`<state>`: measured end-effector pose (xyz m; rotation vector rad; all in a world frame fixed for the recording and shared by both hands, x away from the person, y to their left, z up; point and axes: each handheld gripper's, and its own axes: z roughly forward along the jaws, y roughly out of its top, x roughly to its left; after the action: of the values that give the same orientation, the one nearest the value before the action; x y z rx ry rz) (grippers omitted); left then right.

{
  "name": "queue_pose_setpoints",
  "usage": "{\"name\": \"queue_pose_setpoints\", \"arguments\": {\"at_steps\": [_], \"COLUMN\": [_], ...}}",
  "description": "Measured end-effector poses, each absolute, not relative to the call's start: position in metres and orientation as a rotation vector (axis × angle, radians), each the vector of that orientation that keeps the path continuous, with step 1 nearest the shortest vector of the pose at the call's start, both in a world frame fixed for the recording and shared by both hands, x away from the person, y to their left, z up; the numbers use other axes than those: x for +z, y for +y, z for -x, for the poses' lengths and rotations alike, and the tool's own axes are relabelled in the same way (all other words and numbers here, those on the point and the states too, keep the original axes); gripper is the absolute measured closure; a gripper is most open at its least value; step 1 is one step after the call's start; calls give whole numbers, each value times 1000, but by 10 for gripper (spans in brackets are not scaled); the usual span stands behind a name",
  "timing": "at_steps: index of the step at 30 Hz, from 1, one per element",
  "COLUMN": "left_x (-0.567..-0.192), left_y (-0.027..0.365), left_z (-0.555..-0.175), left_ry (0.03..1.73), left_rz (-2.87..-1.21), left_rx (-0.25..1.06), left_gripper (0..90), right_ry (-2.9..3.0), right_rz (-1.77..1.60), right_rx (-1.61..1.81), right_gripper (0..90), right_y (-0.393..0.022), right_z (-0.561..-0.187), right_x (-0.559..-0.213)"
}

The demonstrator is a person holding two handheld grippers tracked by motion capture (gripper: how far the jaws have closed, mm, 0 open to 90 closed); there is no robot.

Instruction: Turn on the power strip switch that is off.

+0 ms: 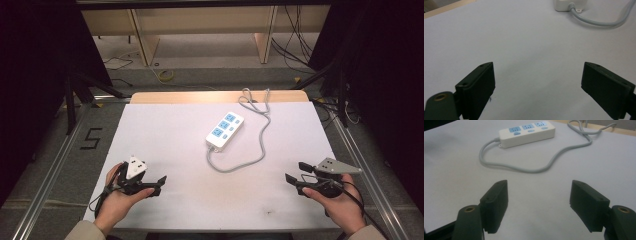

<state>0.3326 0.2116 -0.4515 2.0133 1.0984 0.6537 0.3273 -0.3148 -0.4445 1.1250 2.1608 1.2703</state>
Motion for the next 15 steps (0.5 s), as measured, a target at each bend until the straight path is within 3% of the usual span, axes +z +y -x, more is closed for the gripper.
{"name": "queue_pose_setpoints", "arguments": {"at_steps": [2, 9, 15], "left_x": [-452, -452, -452], "left_y": [211, 212, 212], "left_z": [-333, -332, -333], "left_ry": [1096, 1095, 1102], "left_rz": [-2018, -2020, -2017], "left_rx": [657, 660, 658], "left_gripper": [116, 121, 129], "right_ry": [2161, 2158, 2154], "right_rz": [-1121, -1068, -1019], "right_rx": [1269, 1253, 1228], "right_gripper": [329, 502, 735], "right_y": [-315, -310, -307], "right_z": [-327, -327, -330], "right_x": [-444, -440, -436]}}
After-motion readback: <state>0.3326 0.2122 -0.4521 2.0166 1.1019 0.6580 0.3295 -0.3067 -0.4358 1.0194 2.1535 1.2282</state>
